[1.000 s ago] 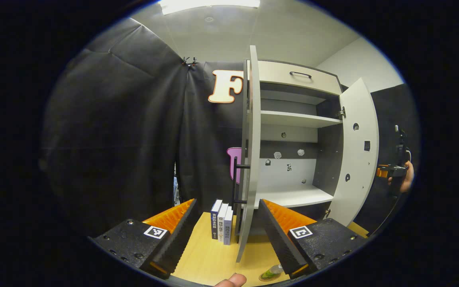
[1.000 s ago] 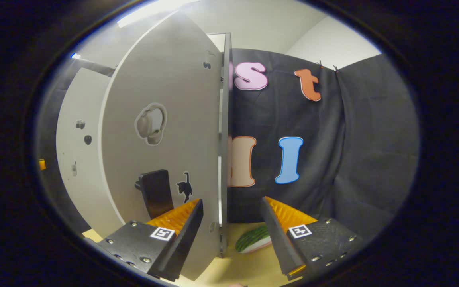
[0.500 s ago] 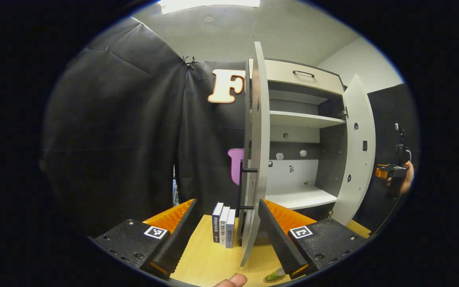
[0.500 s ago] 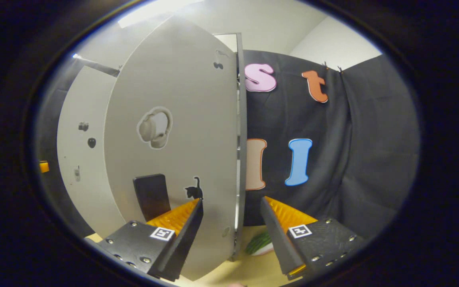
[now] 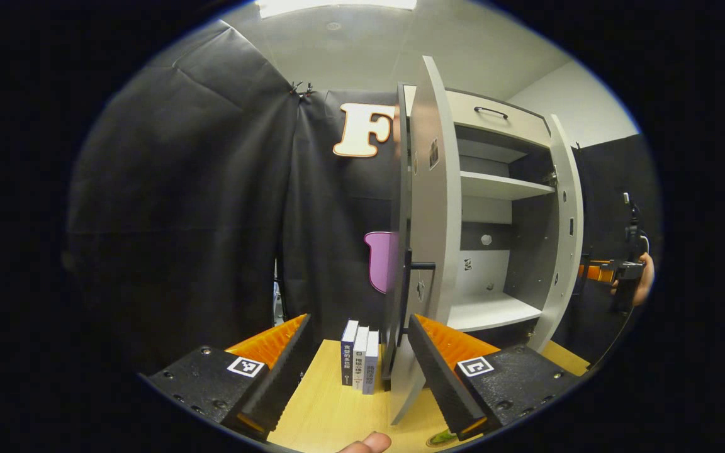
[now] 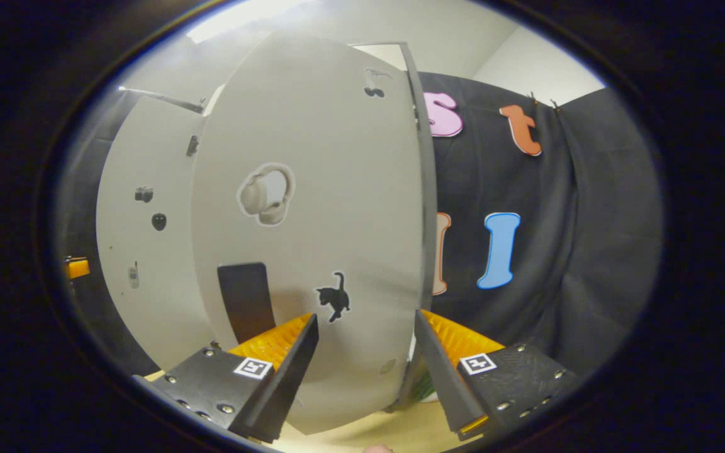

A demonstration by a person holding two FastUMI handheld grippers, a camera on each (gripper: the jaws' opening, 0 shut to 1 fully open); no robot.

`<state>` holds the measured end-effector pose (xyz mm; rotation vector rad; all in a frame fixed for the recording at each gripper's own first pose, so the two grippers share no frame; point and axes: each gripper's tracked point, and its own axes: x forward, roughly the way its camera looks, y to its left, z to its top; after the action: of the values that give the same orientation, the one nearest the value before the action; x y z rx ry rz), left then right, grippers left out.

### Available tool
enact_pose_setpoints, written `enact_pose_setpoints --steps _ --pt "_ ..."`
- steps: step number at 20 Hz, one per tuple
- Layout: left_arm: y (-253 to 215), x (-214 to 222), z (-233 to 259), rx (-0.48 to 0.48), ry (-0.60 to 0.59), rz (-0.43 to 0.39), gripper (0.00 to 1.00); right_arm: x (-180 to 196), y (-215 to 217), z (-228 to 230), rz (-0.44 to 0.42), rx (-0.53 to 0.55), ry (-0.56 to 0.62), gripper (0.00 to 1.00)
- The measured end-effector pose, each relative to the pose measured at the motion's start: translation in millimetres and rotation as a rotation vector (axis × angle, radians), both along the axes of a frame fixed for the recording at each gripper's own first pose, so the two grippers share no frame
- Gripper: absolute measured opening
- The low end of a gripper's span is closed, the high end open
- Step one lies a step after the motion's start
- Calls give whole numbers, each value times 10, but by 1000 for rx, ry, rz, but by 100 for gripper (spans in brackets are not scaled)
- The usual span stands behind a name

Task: Grasp the bottle in the cabinet with the left hand and place it on the coaster, then close the right door with the right hand and the left door with the left hand.

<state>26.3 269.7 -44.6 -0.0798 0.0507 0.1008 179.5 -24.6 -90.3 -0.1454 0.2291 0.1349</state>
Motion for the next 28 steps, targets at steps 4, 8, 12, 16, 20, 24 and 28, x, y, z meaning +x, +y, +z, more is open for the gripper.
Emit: enact_pose_setpoints --steps 4,8,12,16,20,24,28 --pt "162 141 -94 -10 6 -5 94 18 128 -85 -8 -30 -8 93" --pt "290 378 -205 -21 23 -23 94 -35 232 -149 -20 -43 -14 93" --pt "285 676 -306 -10 21 -79 96 -183 310 -127 -40 -36 -40 93" --pt "108 920 -273 -41 27 -141 100 -490 350 -52 -67 -15 -53 96" --pt "-41 976 -263 -81 43 -194 94 -771 424 -20 -45 61 -27 93" --pt "-301 959 -159 10 13 -185 94 -1029 307 -14 -29 40 -35 89" --pt "-602 1007 -129 87 -1 -130 92 -1283 70 84 -23 -3 -45 93"
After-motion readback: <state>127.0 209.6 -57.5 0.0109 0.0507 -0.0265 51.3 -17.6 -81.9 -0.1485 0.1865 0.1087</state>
